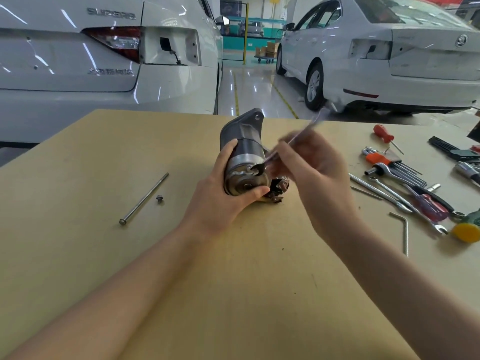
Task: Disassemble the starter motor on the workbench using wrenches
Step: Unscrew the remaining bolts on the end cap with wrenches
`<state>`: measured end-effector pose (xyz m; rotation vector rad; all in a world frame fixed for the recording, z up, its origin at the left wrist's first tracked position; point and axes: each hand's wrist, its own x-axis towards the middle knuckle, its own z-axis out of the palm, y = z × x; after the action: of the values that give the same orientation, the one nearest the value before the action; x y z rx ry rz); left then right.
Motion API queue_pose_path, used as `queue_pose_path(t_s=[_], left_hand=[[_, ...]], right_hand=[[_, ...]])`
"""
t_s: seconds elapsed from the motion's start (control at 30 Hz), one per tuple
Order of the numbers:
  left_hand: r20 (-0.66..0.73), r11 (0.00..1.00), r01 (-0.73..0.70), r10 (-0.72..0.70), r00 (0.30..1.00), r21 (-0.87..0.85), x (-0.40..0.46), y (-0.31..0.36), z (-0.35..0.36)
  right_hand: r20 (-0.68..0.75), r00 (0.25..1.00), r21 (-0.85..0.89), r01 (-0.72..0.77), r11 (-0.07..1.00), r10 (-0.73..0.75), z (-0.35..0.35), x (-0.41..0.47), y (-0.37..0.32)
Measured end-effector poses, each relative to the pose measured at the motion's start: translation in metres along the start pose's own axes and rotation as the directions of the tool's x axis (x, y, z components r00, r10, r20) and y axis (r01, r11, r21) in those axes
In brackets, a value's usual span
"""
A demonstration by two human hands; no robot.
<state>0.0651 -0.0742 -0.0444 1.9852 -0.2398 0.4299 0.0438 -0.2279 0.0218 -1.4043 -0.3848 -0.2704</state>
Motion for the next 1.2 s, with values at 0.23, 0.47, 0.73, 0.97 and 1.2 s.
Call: queue_pose_path(t_s=[0.23,0.47,0.73,0.97,1.2], left_hand=[[-0.024,1.000,-0.019,0.019,1.000,0.024,0.002,0.001,0.001],[-0.027,0.999,-0.032,0.032,0.999,0.004,0.001,0.004,0.000],[-0.023,1.000,-0.020,0.020,1.000,0.010,0.001,0.003,0.000],[-0.014,1.000,-0.012,0.012,1.000,0.011,0.001,0.003,0.000],[-0.018,1.000,-0.012,0.012,1.000,0.012,0.001,0.005,-0.001]], right_hand=[[-0.017,0.893,0.579,-0.357,0.733,0.449,-0.010,-0.007,0.020],[-0.005,0.901,0.552,-0.359,0.752,0.434,-0.010,-0.008,0.020],[-0.123,0.915,0.496,-0.278,0.823,0.384,-0.008,-0.014,0.024],[-0.142,0.930,0.493,-0.231,0.839,0.340,-0.006,-0.018,0.024],[-0.087,0.883,0.601,-0.323,0.731,0.461,-0.002,-0.021,0.031]])
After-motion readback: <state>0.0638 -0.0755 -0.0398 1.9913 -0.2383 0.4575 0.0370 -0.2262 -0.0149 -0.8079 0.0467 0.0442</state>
